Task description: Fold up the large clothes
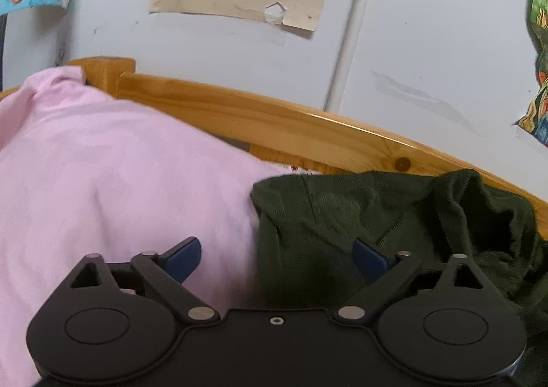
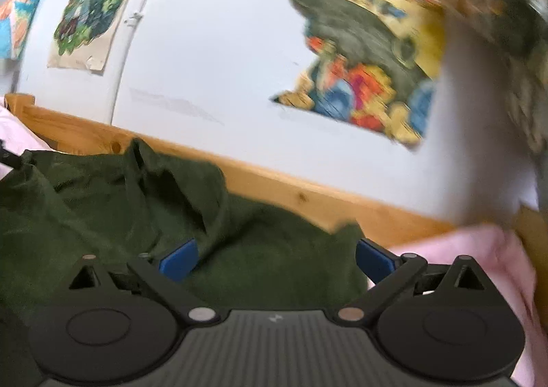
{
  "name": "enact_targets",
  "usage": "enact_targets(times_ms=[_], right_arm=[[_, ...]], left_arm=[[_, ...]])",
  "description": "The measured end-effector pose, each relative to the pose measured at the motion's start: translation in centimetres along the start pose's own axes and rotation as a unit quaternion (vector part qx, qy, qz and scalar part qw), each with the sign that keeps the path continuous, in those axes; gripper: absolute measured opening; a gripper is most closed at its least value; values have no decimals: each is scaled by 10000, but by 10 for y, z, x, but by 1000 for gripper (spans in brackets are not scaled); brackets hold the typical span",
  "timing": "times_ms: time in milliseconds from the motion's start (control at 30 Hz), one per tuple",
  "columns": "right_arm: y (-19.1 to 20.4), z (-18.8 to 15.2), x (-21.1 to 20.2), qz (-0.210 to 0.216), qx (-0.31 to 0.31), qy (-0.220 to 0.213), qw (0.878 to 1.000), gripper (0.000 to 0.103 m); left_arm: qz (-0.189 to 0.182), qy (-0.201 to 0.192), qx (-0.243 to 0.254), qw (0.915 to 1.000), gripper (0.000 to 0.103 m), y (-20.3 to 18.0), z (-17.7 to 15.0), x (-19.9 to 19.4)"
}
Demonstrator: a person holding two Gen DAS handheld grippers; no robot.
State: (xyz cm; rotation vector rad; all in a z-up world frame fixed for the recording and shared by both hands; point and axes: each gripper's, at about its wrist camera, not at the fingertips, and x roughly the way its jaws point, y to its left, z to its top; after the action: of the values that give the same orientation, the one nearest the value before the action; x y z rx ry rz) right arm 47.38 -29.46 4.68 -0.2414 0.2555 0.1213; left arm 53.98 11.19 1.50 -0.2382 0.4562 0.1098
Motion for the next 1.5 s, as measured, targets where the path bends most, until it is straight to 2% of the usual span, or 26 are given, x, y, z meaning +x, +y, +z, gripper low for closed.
enact_targets(times_ms=[100, 233, 300, 467, 533, 600, 633, 700, 867, 967, 1067, 1200, 1300, 1500], right_arm=[[23, 20, 29, 139, -168, -115, 9997, 97], [54, 37, 67, 285, -341, -42, 9990, 88], [71, 41, 85, 249, -611, 13, 9978, 84], [98, 41, 113, -84, -1291, 73, 9916, 83], [101, 42, 119, -155, -1386, 95, 9902, 69], [98, 44, 121, -231, -1352, 133, 9905, 27], [94, 44, 118, -182, -1252, 117, 9919, 27], [88, 43, 101, -89, -1110, -28, 9938, 21], [75, 32, 38, 68, -1004, -630, 9929, 20], [74, 18, -13, 148, -1226, -1031, 9870, 20], [80, -3, -63, 226, -1423, -1238, 9818, 20], [94, -36, -112, 416, -1534, -1175, 9803, 20], [106, -64, -136, 378, -1561, -1053, 9814, 19], [127, -116, -147, 491, -1720, -520, 9825, 19]], left_arm=[[-212, 133, -1, 9997, 98, -2, -5, -12], [-469, 312, -26, 9984, 100, -5, -14, -24], [-569, 451, -35, 9974, 100, -5, -19, -29], [-668, 648, -117, 9956, 100, -3, -27, -33], [-675, 661, -199, 9953, 100, -1, -28, -33], [-684, 676, -296, 9949, 100, -1, -28, -33], [-696, 672, -351, 9947, 100, 0, -27, -34], [-753, 654, -460, 9940, 100, -1, -26, -37], [-885, 386, -705, 9928, 100, -3, -24, -58], [-1008, 267, -1027, 9892, 100, -1, -26, -80], [-1047, 147, -1158, 9876, 100, 1, -27, -100], [-979, -126, -1313, 9864, 102, 11, -32, -125], [-891, -247, -1368, 9863, 102, 20, -39, -136], [-580, -3, -1202, 9911, 102, 25, -44, -124]])
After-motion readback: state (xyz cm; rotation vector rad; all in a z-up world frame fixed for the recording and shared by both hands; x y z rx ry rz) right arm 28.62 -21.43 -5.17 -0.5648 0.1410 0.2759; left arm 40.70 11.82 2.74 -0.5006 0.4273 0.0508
